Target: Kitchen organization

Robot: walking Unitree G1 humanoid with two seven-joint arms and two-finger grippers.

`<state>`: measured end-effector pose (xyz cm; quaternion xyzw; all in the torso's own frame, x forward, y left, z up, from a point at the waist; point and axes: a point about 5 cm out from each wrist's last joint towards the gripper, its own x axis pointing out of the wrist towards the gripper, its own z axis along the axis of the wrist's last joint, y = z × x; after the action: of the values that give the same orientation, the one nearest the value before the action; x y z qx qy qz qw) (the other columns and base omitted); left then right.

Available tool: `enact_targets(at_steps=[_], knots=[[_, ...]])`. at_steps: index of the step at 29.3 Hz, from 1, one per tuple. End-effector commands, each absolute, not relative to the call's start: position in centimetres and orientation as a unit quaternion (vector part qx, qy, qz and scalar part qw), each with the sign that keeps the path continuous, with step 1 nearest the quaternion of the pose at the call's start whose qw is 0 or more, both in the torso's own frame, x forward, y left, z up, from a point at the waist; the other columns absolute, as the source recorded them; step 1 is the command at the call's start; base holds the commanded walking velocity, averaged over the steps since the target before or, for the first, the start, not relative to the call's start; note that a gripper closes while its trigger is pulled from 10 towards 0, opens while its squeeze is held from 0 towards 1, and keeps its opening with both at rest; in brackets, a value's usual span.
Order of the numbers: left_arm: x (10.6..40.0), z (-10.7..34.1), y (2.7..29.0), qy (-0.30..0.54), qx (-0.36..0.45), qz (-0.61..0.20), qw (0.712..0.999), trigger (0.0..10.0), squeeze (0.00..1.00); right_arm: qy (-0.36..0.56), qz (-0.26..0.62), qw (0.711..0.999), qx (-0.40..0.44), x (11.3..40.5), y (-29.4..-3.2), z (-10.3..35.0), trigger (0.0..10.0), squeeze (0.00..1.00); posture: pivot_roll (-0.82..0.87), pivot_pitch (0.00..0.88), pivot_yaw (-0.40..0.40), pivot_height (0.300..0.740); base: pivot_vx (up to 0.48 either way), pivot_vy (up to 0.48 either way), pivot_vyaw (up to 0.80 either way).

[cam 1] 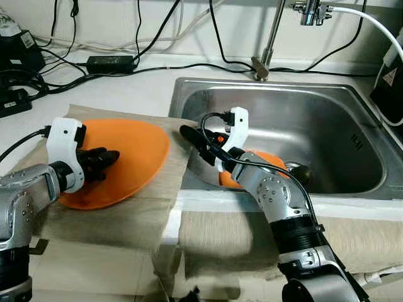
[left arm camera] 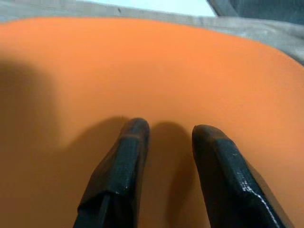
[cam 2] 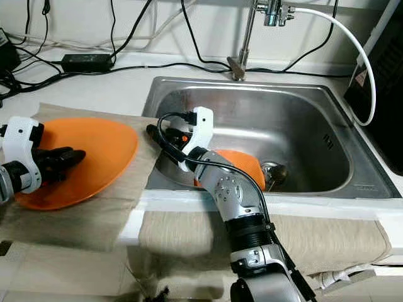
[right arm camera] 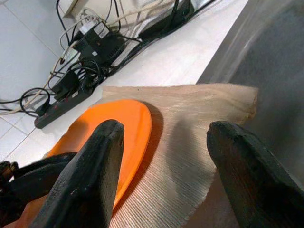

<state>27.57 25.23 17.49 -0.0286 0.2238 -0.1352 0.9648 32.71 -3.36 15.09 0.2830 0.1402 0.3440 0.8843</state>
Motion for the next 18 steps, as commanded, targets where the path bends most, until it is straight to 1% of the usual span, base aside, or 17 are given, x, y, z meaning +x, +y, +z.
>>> enact_targets(at_steps=[1, 3, 5, 7, 8, 13, 15, 16, 18], knots=[[27.8, 17.7, 25.3, 0.213, -0.018, -0.128, 0.968, 10.0, 0.0, 0.14, 0.345, 0.885, 0.278, 32.9, -3.3, 15.3, 10.0, 0.0, 0.2, 0.008, -0.021, 0.74, 0.0, 0.0, 0.0], [29.1, 19.5, 25.6, 0.139, 0.005, -0.095, 0.986, 10.0, 0.0, 0.14, 0.346, 0.885, 0.279, 33.0, -3.3, 15.4, 10.0, 0.0, 0.2, 0.008, -0.02, 0.74, 0.0, 0.0, 0.0], [30.0, 21.3, 25.9, 0.078, -0.003, -0.067, 0.995, 10.0, 0.0, 0.139, 0.346, 0.885, 0.279, 33.0, -3.2, 15.4, 10.0, 0.0, 0.19, 0.006, -0.019, 0.74, 0.0, 0.0, 0.0], [30.3, 22.7, 26.0, 0.046, 0.011, -0.06, 0.997, 10.0, 0.0, 0.137, 0.347, 0.885, 0.278, 33.0, -3.2, 15.5, 10.0, 0.0, 0.19, 0.004, -0.017, 0.74, 0.0, 0.0, 0.0], [30.3, 23.3, 26.1, 0.038, 0.003, -0.06, 0.997, 10.0, 0.0, 0.136, 0.347, 0.885, 0.278, 33.0, -3.2, 15.5, 10.0, 0.0, 0.19, 0.002, -0.015, 0.74, 0.0, 0.0, 0.0], [29.5, 23.4, 27.5, 0.049, 0.01, -0.045, 0.998, 10.0, 0.0, 0.133, 0.345, 0.886, 0.279, 33.1, -3.4, 15.5, 10.0, 0.0, 0.2, 0.001, -0.012, 0.74, 0.0, 0.0, 0.0], [28.6, 22.5, 28.5, 0.082, 0.023, -0.035, 0.996, 10.0, 0.0, 0.134, 0.344, 0.887, 0.278, 33.0, -3.6, 15.4, 10.0, 0.0, 0.21, 0.001, -0.016, 0.74, 0.0, 0.0, 0.0], [28.6, 22.5, 28.5, 0.082, 0.023, -0.035, 0.996, 10.0, 0.0, 0.134, 0.344, 0.887, 0.278, 33.0, -3.6, 15.4, 10.0, 0.0, 0.21, 0.001, -0.016, 0.74, 0.0, 0.0, 0.0], [27.7, 21.8, 29.5, 0.107, 0.048, -0.02, 0.993, 10.0, 0.0, 0.136, 0.342, 0.887, 0.278, 33.0, -3.7, 15.3, 10.0, 0.0, 0.22, 0.005, -0.027, 0.74, 0.0, 0.0, 0.0]])
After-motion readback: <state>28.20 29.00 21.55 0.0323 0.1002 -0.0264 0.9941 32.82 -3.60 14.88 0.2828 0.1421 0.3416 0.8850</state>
